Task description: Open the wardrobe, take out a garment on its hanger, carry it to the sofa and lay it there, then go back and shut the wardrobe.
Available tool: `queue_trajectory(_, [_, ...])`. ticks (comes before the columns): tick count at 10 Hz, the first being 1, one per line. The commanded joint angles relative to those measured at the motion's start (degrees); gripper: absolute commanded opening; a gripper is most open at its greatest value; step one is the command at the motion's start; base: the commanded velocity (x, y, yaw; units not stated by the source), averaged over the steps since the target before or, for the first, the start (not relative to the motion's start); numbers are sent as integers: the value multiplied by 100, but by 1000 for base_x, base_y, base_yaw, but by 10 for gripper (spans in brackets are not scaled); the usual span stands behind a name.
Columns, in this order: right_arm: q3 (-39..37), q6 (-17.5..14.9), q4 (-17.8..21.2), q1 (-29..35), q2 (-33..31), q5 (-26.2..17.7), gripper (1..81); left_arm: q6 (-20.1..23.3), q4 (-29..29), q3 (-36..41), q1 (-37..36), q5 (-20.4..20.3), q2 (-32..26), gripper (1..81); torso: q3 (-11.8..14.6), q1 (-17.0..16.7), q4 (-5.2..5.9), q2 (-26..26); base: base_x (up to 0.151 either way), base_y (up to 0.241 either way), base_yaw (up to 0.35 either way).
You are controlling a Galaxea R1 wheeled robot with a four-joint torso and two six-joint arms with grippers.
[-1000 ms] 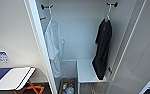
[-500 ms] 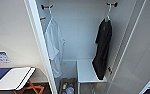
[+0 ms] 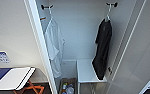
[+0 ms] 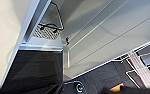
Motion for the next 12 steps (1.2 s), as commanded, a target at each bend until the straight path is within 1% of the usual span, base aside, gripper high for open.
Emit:
queue_trajectory(1, [-252,10,181,257,141,-181,811,-613,0,-841,-420,-22,479,811,0,0,0,0,0,0,0])
queue_trajectory(5, [-613,10,243,231,396,-181,811,-1282,0,-2099,-737,-145,1227,811,0,0,0,0,0,0,0])
queue_trajectory(7, [-718,10,260,249,466,-181,811,-1640,-9,-2283,-895,-153,1394,811,0,0,0,0,0,0,0])
queue_trajectory(8, [-753,10,260,257,501,-190,811,-1880,-88,-2390,-948,-329,1430,811,0,0,0,0,0,0,0])
queue_trajectory(9, [-779,10,260,266,527,-190,811,-2038,-574,-2589,-957,-711,1542,811,0,0,0,0,0,0,0])
queue_trajectory(10, [-824,10,260,292,563,-216,811,-1994,-950,-2776,-922,-997,1720,811,0,0,0,0,0,0,0])
queue_trajectory(11, [-824,10,260,310,589,-242,811,-1994,-1422,-3257,-904,-1303,2051,811,0,0,0,0,0,0,0])
queue_trajectory(12, [-789,10,260,328,589,-251,811,-1985,-1661,-3664,-913,-1454,2291,811,0,0,0,0,0,0,0])
